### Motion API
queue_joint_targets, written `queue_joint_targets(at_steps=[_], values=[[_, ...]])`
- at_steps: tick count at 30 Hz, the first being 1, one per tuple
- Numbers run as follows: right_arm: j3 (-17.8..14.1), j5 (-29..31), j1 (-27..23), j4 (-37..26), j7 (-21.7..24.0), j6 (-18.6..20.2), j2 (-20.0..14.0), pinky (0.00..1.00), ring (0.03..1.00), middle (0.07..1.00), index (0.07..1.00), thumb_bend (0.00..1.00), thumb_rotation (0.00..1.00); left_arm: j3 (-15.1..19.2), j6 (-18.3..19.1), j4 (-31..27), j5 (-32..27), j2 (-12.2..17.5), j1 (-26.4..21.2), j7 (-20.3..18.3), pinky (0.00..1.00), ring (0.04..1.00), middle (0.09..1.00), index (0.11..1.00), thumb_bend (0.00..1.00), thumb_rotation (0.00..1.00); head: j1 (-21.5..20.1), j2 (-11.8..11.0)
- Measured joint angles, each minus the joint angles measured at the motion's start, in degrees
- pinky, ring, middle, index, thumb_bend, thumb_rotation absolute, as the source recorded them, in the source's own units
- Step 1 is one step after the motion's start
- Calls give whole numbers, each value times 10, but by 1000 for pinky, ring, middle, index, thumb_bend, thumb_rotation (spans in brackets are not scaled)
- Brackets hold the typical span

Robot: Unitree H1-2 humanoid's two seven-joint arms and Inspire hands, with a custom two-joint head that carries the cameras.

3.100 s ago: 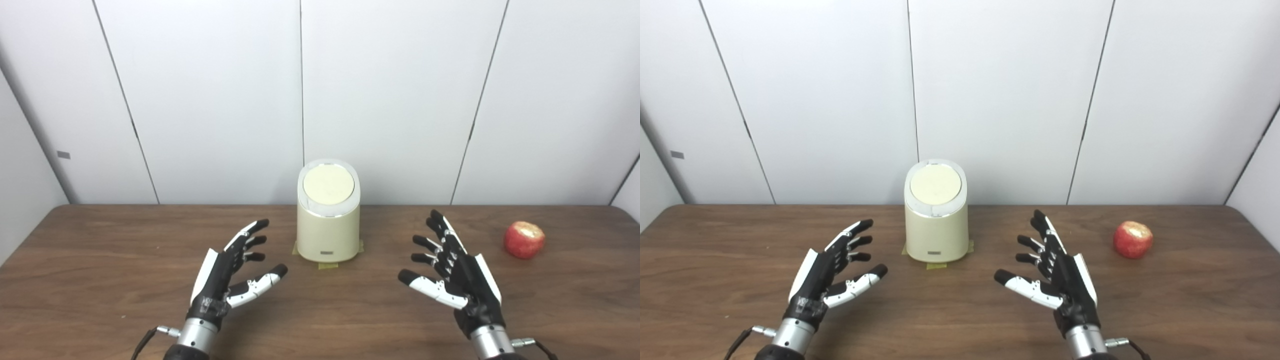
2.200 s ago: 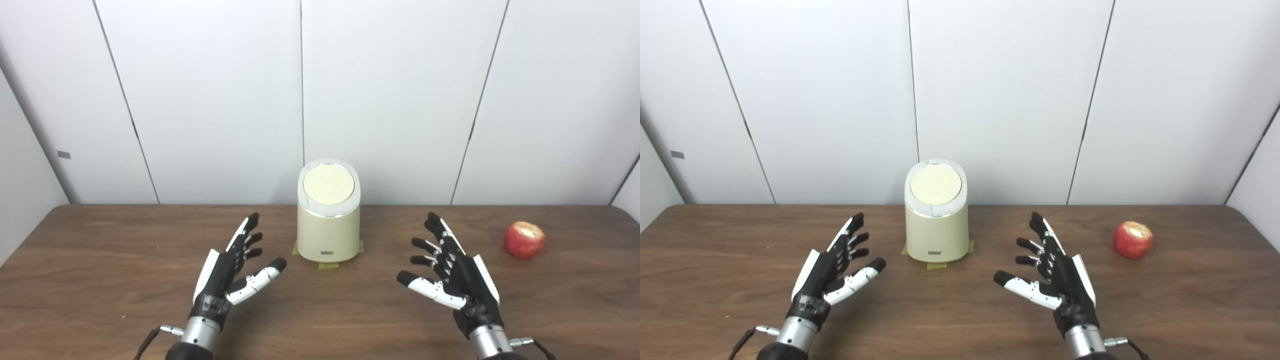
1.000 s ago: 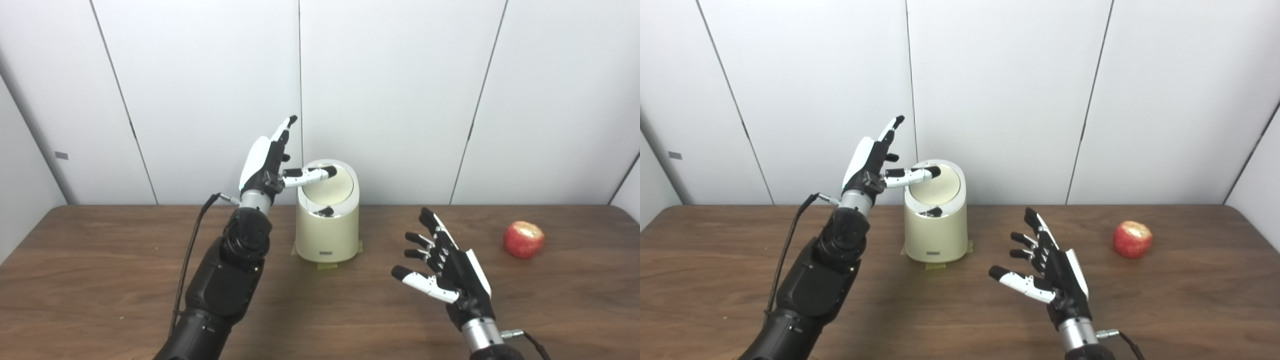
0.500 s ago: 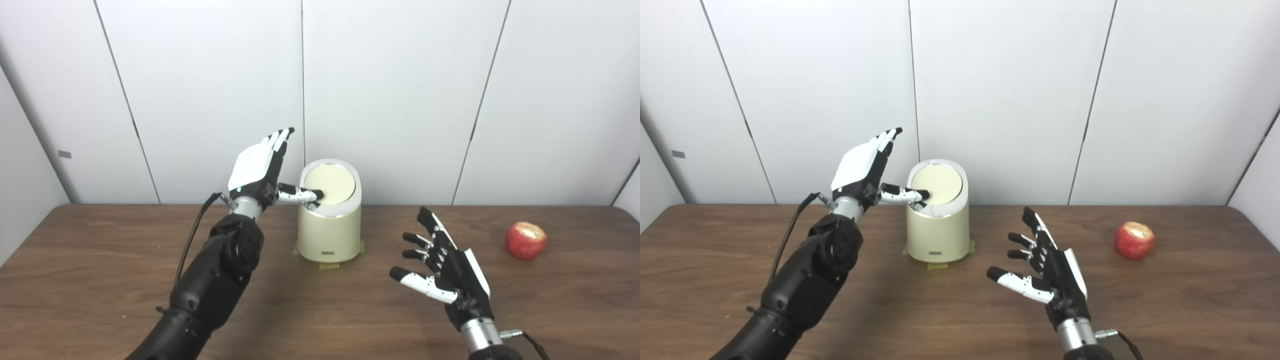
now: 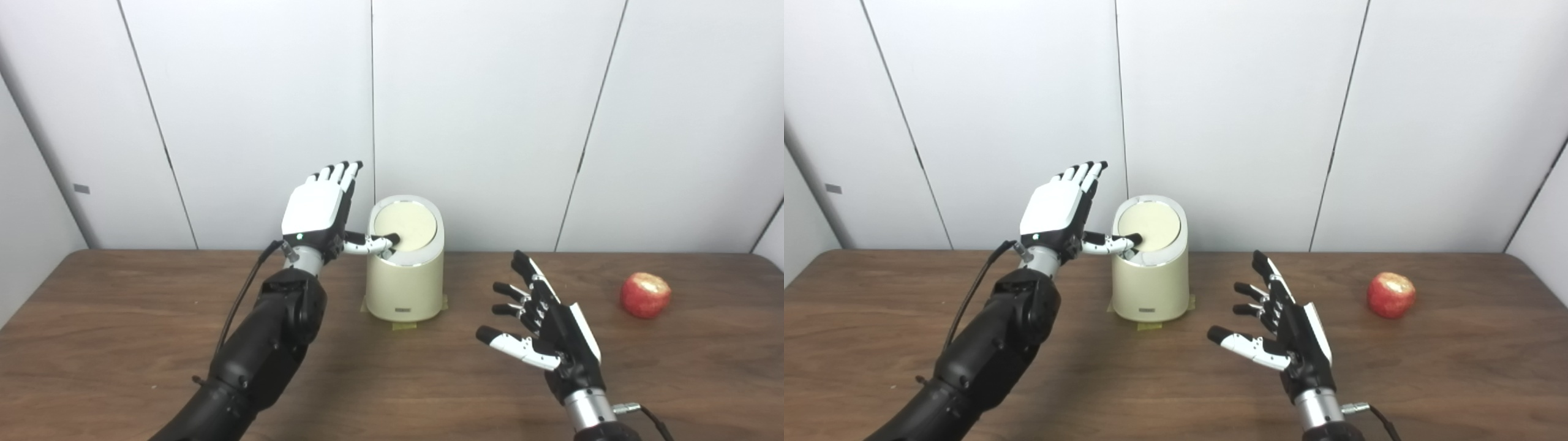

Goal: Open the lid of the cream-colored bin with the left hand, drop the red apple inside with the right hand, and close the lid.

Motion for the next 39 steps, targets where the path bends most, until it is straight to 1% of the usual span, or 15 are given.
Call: queue_joint_targets(at_steps=[2, 7, 17, 20, 22, 25, 27, 31, 33, 34, 36, 39], values=[[1, -1, 0, -1, 0, 2, 0, 646, 799, 958, 926, 751, 276, -3, 2, 0, 8, 0, -1, 0, 1000, 1000, 1000, 1000, 1000, 377, 0, 1], [4, -3, 0, -3, 0, 5, 0, 637, 794, 965, 926, 731, 276, -1, 7, 0, 12, -4, 0, 1, 1000, 1000, 1000, 1000, 1000, 434, 0, 2], [12, -12, 5, -18, 0, 18, 0, 617, 770, 948, 916, 720, 284, -5, 17, 3, 19, -15, 1, 8, 1000, 1000, 1000, 1000, 1000, 440, -2, 7], [16, -13, 7, -19, 0, 19, 0, 588, 757, 945, 915, 716, 286, -8, 17, 6, 23, -15, -3, 11, 1000, 1000, 1000, 1000, 1000, 412, -1, 8], [18, -14, 8, -19, 1, 20, 0, 577, 754, 946, 915, 718, 281, -9, 18, 7, 23, -15, -8, 8, 1000, 1000, 1000, 1000, 1000, 388, -1, 8], [20, -14, 9, -19, 5, 20, 0, 569, 749, 941, 915, 716, 281, -9, 19, 5, 23, -14, -16, -1, 1000, 1000, 1000, 1000, 1000, 380, -2, 9], [20, -14, 9, -19, 5, 20, 0, 574, 746, 939, 913, 721, 285, -9, 19, 0, 25, -13, -19, -7, 1000, 1000, 1000, 1000, 1000, 380, -2, 8], [20, -15, 9, -19, 5, 20, -1, 566, 741, 939, 910, 716, 283, -6, 20, -3, 25, -13, -18, -12, 1000, 1000, 1000, 1000, 1000, 413, -3, 8], [21, -15, 9, -19, 6, 20, -1, 568, 740, 937, 910, 714, 294, 10, 21, -14, 14, -15, -11, -13, 1000, 1000, 1000, 1000, 1000, 471, -2, 8], [21, -15, 9, -19, 7, 20, -1, 575, 743, 936, 909, 707, 296, 26, 21, -21, 2, -19, -7, -13, 1000, 1000, 1000, 1000, 1000, 508, -2, 8], [21, -16, 9, -19, 9, 20, -3, 577, 747, 934, 910, 698, 293, 64, 21, -27, -33, -33, 3, -13, 1000, 1000, 1000, 1000, 990, 514, -2, 8], [21, -17, 10, -18, 11, 20, -5, 578, 749, 935, 911, 689, 291, 126, 23, -59, -105, -54, 26, -18, 986, 1000, 1000, 1000, 955, 507, 1, 8]])
